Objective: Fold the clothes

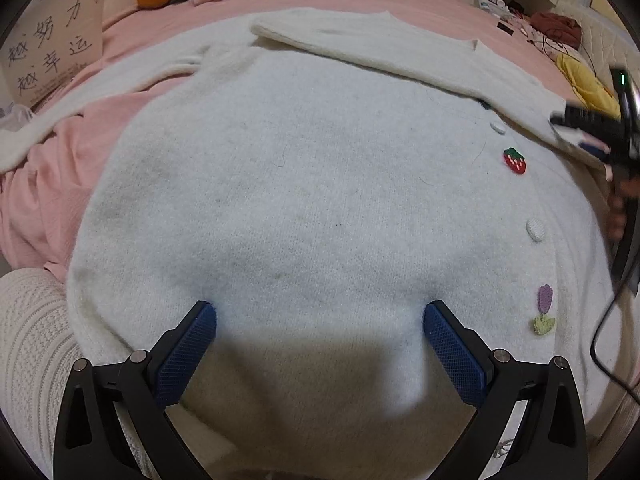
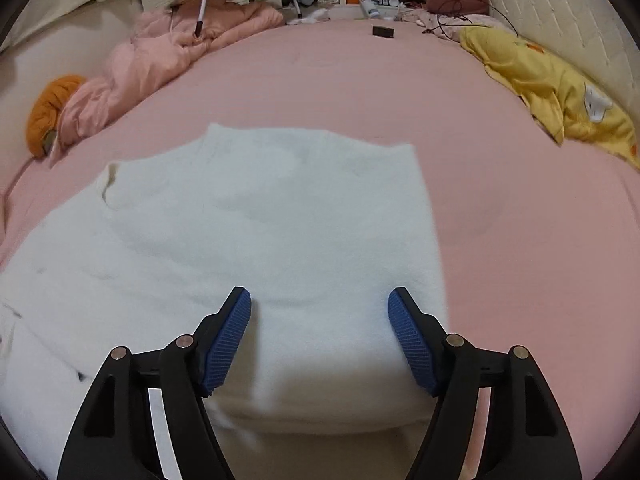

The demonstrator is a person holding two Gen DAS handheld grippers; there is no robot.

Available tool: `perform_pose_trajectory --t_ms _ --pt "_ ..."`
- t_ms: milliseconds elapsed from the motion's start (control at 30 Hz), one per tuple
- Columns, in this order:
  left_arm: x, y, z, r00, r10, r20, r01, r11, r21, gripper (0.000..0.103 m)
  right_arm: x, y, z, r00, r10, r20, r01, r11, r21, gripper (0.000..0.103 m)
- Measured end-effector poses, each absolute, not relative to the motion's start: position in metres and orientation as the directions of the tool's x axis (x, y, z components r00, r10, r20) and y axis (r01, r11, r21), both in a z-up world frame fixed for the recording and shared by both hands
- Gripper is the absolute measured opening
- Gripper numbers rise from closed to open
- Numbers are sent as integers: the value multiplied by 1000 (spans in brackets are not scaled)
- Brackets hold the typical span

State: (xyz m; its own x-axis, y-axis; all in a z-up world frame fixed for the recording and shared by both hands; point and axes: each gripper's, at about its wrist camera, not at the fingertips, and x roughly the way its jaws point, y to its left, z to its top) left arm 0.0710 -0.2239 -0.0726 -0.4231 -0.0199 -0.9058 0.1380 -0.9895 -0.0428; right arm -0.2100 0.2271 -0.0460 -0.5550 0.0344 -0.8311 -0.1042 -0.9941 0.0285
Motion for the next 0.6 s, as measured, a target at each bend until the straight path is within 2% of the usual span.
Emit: perform_pose_trajectory --t_ms 100,167,333,400,467,600 --pt "48 -220 -75 -422 -21 -907 139 -989 -42 103 -213 224 -37 -540 37 -841 -83 -996 10 72" --pt "-8 -146 -75 -417 -31 -908 145 -989 -33 103 -202 223 -17 -573 59 -817 -103 -995 1 71" --pt "-4 -134 -58 -417 -33 -909 144 -989 -30 103 -135 207 35 -660 82 -747 -109 -994 -13 72" --pt "-25 -125 -58 -417 -33 -908 143 -989 -30 103 -106 197 56 -688 85 -721 -105 -994 -17 73" --pt "-44 -114 -60 -418 -34 -908 143 -989 -28 103 -70 185 62 -695 94 -713 -107 -994 -27 81" --pt "-51 -107 -62 -422 -43 -905 149 -989 -22 103 3 162 40 -689 121 -714 -107 -992 -65 83"
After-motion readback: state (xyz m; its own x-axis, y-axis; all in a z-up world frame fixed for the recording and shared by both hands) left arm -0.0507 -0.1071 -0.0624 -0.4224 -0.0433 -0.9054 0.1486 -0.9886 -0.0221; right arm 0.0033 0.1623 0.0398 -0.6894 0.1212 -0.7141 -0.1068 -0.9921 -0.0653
